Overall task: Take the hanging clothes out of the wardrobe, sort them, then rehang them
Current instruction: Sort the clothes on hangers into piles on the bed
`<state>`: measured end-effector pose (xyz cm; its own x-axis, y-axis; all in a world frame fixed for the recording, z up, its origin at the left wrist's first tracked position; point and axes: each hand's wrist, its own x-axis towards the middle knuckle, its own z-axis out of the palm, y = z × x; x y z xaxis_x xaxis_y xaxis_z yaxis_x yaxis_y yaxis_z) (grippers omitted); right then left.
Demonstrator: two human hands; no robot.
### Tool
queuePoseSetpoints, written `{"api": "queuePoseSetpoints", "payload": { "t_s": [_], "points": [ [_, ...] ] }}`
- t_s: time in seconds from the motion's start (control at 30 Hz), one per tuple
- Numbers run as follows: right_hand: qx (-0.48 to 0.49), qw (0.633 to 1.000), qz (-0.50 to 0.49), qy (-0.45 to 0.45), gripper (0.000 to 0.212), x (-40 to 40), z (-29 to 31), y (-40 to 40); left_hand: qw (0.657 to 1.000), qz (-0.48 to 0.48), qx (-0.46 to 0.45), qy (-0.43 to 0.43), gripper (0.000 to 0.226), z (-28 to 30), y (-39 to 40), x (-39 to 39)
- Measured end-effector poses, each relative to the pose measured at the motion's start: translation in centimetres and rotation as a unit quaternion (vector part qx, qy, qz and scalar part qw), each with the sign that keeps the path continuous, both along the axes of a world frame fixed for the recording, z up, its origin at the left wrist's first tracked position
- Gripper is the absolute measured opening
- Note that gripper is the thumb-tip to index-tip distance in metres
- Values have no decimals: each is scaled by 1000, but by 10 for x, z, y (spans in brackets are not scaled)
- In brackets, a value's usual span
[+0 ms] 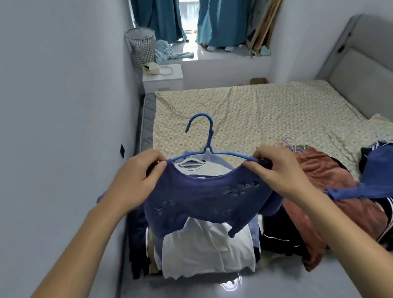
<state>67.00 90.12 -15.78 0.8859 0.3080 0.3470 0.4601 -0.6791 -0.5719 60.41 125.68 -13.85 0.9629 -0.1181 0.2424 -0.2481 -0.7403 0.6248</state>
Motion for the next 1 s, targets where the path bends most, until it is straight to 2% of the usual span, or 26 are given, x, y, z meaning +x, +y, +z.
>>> {"api": "queuePoseSetpoints", "payload": {
  "t_s": [0.2, 0.33, 0.5, 0.77, 1.0],
  "points": [
    [2, 999, 28, 19, 25, -64, -7, 3, 999, 25, -29, 12, 14, -13, 1, -78],
    [-2, 998, 38, 50, 21, -106, -19, -11, 997, 25, -47, 49, 13, -22, -15, -125],
    [2, 997, 34, 66, 22, -128, -33, -26, 998, 8, -28, 56, 12, -31, -26, -147],
    [-8, 996, 33, 80, 27, -92, -61, -26, 996, 31, -31, 74, 15, -71, -25, -107],
    [-64, 986, 31, 151, 30, 0, -125, -4, 991, 39, -22, 122, 16, -139, -9, -7]
  ]
}}
